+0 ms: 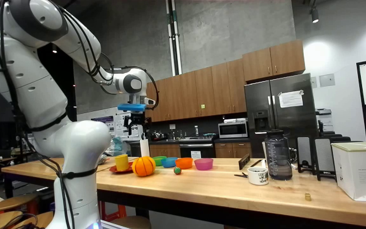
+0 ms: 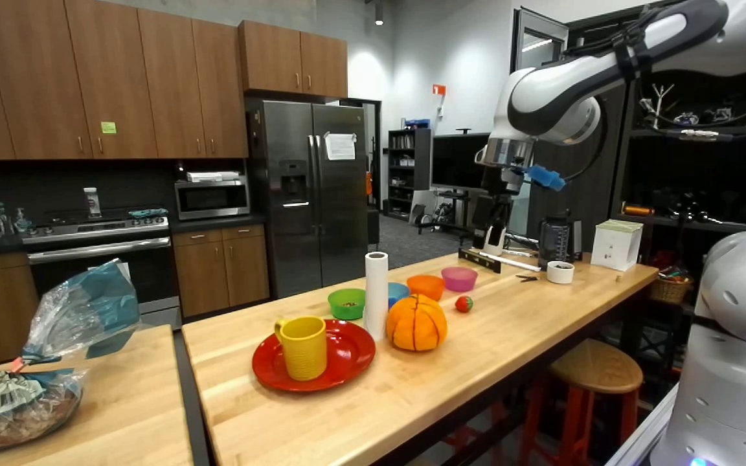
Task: Move the roll of paper towel to the right
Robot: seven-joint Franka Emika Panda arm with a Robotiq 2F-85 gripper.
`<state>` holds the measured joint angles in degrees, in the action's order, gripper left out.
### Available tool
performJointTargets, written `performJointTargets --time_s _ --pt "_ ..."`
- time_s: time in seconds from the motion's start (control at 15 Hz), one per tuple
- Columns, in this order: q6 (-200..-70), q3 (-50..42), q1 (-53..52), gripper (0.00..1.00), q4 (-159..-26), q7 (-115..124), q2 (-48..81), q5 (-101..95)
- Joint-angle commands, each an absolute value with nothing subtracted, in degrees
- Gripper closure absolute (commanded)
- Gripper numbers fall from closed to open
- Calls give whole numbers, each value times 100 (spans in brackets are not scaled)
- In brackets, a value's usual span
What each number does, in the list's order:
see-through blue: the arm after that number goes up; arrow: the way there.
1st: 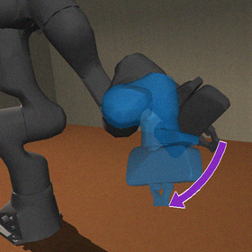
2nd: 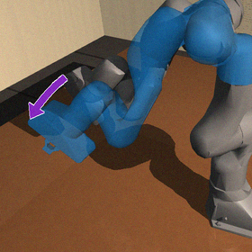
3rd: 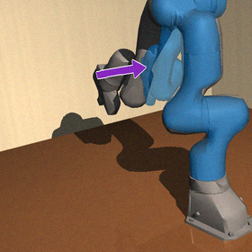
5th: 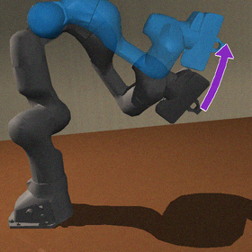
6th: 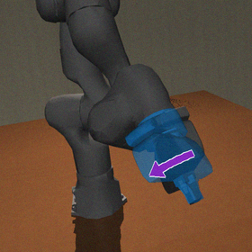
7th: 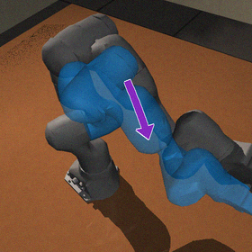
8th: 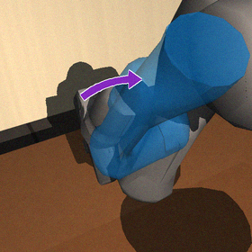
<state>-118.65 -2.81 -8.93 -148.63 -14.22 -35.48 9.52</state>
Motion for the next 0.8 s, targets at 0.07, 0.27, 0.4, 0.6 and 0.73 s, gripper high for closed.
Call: performJointTargets --time_s 0.07,0.27,0.4,0.6,0.73 --pt "-12181 31 -889 0 -14986 -1140 -3492 961" --pt "-12502 240 -963 0 -15129 -1002 -3414 962" --pt "-12750 368 -1013 0 -15233 -910 -3312 960" --pt "-13329 497 -1156 0 -15446 -897 -3142 1022" --pt "-13766 552 -1271 0 -15578 -883 -2970 1054"
